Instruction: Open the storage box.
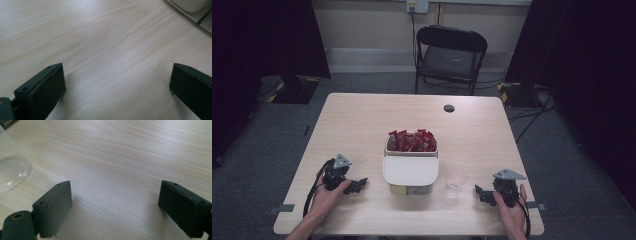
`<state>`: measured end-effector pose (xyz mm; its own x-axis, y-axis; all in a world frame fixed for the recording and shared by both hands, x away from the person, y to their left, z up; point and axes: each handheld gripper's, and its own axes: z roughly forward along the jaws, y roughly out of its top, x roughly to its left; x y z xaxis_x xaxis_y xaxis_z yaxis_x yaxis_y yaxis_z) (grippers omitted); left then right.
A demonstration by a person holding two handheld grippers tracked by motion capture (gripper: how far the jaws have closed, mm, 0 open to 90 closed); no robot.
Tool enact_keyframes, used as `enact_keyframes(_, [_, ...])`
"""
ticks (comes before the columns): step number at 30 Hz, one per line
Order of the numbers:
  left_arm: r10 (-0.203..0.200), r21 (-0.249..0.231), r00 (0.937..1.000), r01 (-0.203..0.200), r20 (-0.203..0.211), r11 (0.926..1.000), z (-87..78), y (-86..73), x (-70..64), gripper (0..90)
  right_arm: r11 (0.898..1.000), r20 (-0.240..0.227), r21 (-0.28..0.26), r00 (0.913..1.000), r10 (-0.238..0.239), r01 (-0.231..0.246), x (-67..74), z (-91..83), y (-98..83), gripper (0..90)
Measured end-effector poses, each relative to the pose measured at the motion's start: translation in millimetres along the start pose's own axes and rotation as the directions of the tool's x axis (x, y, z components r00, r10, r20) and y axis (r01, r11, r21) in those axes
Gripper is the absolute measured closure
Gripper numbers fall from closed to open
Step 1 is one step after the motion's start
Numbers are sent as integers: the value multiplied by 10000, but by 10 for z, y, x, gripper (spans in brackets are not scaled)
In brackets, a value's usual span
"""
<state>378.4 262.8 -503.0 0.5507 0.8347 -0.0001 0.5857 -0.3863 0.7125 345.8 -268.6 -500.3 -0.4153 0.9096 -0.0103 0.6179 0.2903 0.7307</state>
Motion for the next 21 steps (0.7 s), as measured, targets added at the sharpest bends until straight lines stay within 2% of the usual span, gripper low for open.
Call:
enact_keyframes(11, [-187,54,9998,187,-107,9998,-35,-5,-10,41,10000,94,49,9999,67,-67,-4,7,2,82])
enact_keyframes(13, [-184,60,9997,185,-159,9998,-46,-5,-1,78,10000,92,54,9999,80,-80,-3,7,2,82])
enact_keyframes(14, [-392,-27,9991,391,-152,9992,-64,-7,10,101,10000,91,53,9999,80,-81,-3,7,2,82])
enact_keyframes(15, [-392,-27,9991,391,-152,9992,-64,-7,10,122,10000,91,53,9999,80,-81,-3,7,2,82])
enact_keyframes(17, [-532,-106,9986,532,-57,9985,-79,-5,17,157,10000,93,54,9999,79,-79,-3,7,2,82])
enact_keyframes(18, [-561,-137,9984,562,124,9983,-87,-7,19,156,9999,95,56,9999,83,-84,-3,7,2,78])
enact_keyframes(21, [-628,-156,9977,633,270,9979,-95,-4,9,157,9999,118,64,9999,106,-106,-4,9,4,73])
